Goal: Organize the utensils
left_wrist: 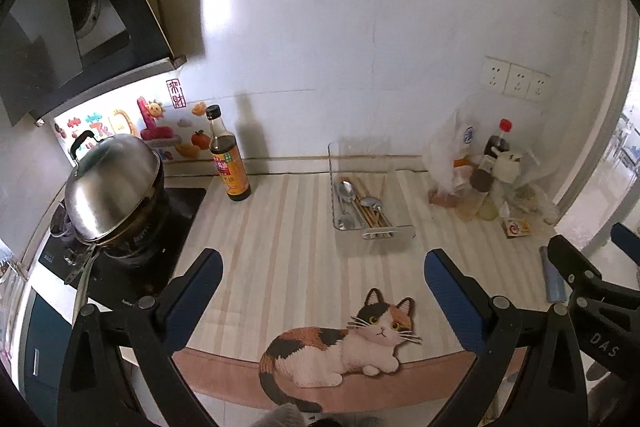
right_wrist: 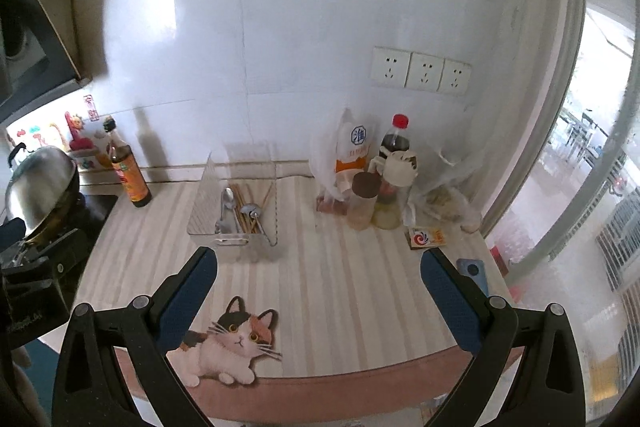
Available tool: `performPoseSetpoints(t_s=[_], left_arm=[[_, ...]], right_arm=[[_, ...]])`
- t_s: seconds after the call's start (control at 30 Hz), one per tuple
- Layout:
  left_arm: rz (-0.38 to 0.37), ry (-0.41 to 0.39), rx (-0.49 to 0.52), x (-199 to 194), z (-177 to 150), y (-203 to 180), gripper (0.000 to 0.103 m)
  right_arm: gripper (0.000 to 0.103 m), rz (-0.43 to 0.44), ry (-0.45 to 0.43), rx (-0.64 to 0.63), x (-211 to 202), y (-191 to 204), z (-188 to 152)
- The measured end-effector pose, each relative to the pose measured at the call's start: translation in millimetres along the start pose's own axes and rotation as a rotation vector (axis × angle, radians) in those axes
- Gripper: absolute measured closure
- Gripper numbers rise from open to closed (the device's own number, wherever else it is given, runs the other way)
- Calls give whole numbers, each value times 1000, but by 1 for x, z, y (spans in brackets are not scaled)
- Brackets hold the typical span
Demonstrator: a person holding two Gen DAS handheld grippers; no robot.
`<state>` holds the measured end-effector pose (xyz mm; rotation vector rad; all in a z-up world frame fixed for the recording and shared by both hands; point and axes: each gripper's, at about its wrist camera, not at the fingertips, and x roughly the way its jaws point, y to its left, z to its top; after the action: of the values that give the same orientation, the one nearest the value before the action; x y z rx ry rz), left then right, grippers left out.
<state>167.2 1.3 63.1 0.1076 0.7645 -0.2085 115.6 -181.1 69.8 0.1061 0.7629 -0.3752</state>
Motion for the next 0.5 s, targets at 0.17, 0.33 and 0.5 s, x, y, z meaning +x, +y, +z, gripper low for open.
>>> performPoseSetpoints(t_s=[0.17,0.33,0.5], left_arm=[[-5,-21,-9,-20,-3,-3,0],[5,-20,-22,-25,-2,-1,0],[41,-27,-27,-28,-3,-1,0]], right_arm=[[0,4,-23,-2,-27,-5,-4],[0,-1,-43,1,-43,-8,-3],[0,-5,-48,-5,-47,-7,-1]])
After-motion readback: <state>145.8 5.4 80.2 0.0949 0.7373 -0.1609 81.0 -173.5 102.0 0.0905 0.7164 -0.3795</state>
